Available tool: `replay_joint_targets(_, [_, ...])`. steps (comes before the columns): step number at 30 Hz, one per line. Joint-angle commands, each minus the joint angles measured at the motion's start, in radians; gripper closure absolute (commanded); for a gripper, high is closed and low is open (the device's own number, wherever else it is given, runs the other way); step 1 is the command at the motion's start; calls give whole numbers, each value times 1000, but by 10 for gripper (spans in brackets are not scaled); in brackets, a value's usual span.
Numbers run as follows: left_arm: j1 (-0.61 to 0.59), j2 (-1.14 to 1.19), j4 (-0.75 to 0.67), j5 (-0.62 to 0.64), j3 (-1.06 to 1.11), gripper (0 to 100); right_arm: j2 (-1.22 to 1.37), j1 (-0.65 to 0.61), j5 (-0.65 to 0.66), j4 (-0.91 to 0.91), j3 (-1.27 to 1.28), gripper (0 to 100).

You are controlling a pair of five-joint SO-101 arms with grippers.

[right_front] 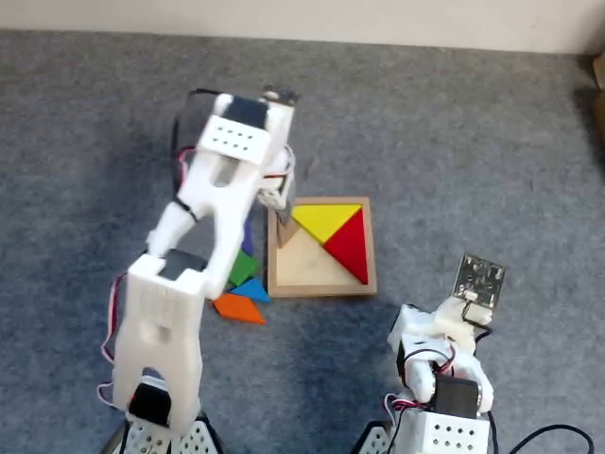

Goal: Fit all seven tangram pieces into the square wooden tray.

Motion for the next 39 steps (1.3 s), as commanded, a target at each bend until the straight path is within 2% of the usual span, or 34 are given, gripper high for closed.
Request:
replay_joint_targets(1, [-44,-237,14,-29,133,778,-1,12,12,7,108,994])
replay_joint_targets(9, [-82,-510,-8,-230,496,779,-1,12,12,7,108,994])
replay_joint_targets(15, [-142,-539,-232,-311,734,772,-1,12,12,7,108,994])
replay_joint_targets(18, [-148,-539,-302,-331,820,729,-1,12,12,7,108,994])
replay_joint_targets(32, [-143,-536,-661,-334,1073,720,-1,12,12,7,108,994])
replay_joint_targets(36, [-143,-490,-677,-334,1063,725,-1,12,12,7,108,994])
replay_joint_targets(39, [-142,-418,-624,-334,983,758,-1,12,12,7,108,994])
